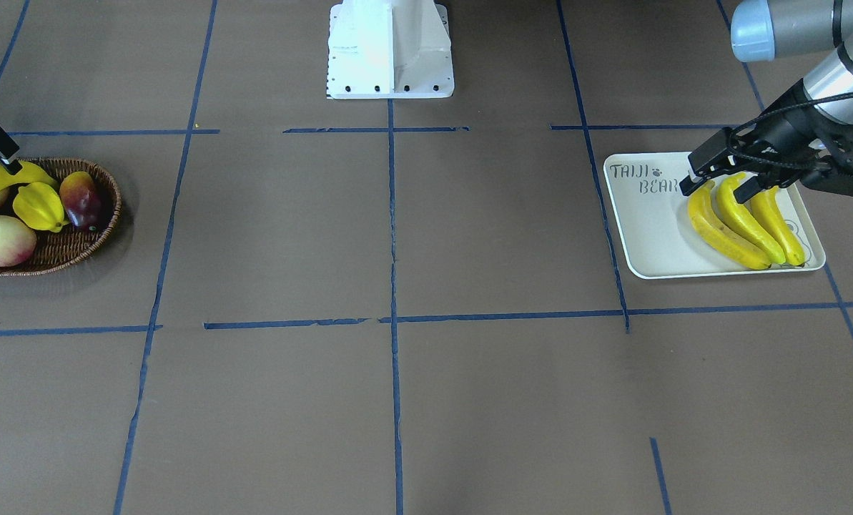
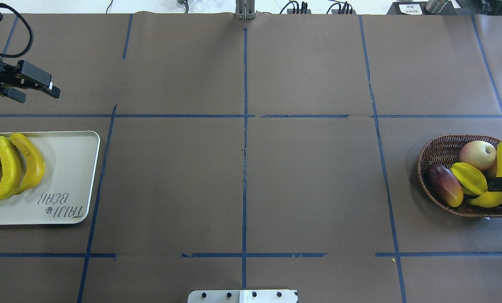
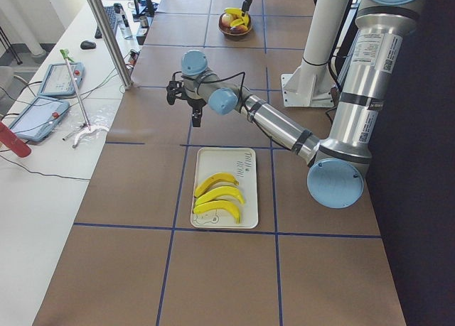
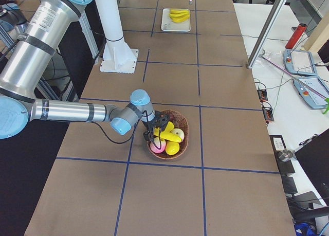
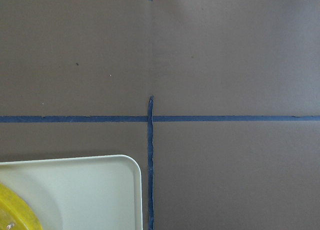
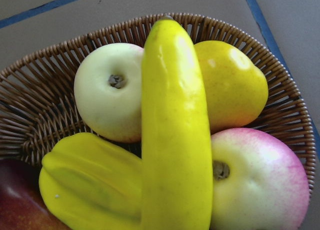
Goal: Transfer all bananas from basket to plate
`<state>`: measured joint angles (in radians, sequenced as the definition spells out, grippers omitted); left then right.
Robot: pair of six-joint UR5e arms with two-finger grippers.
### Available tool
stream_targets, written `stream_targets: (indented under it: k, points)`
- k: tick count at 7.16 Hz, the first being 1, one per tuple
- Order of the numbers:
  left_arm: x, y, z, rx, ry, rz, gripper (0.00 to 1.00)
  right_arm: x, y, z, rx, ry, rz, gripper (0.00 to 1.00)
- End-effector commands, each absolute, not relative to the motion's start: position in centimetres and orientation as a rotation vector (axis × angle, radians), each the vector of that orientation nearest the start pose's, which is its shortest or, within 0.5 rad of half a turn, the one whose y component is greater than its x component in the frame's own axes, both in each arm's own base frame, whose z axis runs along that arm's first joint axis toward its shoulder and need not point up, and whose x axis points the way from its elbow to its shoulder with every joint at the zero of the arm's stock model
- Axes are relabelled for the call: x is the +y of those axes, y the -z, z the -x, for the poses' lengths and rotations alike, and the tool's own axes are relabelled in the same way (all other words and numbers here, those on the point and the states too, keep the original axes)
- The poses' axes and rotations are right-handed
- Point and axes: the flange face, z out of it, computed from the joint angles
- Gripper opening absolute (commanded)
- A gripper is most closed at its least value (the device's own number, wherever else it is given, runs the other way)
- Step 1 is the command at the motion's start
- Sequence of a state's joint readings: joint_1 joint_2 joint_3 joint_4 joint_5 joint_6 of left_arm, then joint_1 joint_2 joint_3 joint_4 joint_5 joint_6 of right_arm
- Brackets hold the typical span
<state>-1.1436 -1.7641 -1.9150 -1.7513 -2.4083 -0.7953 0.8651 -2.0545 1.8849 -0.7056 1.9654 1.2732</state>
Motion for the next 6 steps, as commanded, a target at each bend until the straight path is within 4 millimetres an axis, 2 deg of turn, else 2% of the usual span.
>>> stream_targets:
  k: [1, 2, 3, 4, 6]
  points:
    - [-51.4, -36.43, -16.93, 1.038, 0.033, -0.091, 1.0, -30.92, -61.67, 13.81, -0.772, -0.406, -0.061, 0.89]
    - [-51.4, -36.43, -16.93, 1.038, 0.033, -0.092, 1.0, -30.93, -61.94, 13.87, -0.767, -0.405, -0.059, 0.76]
    - [-51.43, -36.43, -16.85, 1.038, 0.034, -0.092, 1.0, -31.14, -61.96, 14.11, -0.768, -0.403, -0.06, 0.59]
    - [-51.37, -36.36, -16.92, 1.038, 0.032, -0.093, 1.0, -31.12, -61.96, 14.16, -0.768, -0.402, -0.059, 0.57]
    - [-51.43, -36.35, -16.94, 1.038, 0.032, -0.093, 1.0, -31.18, -61.52, 14.03, -0.775, -0.404, -0.064, 0.33]
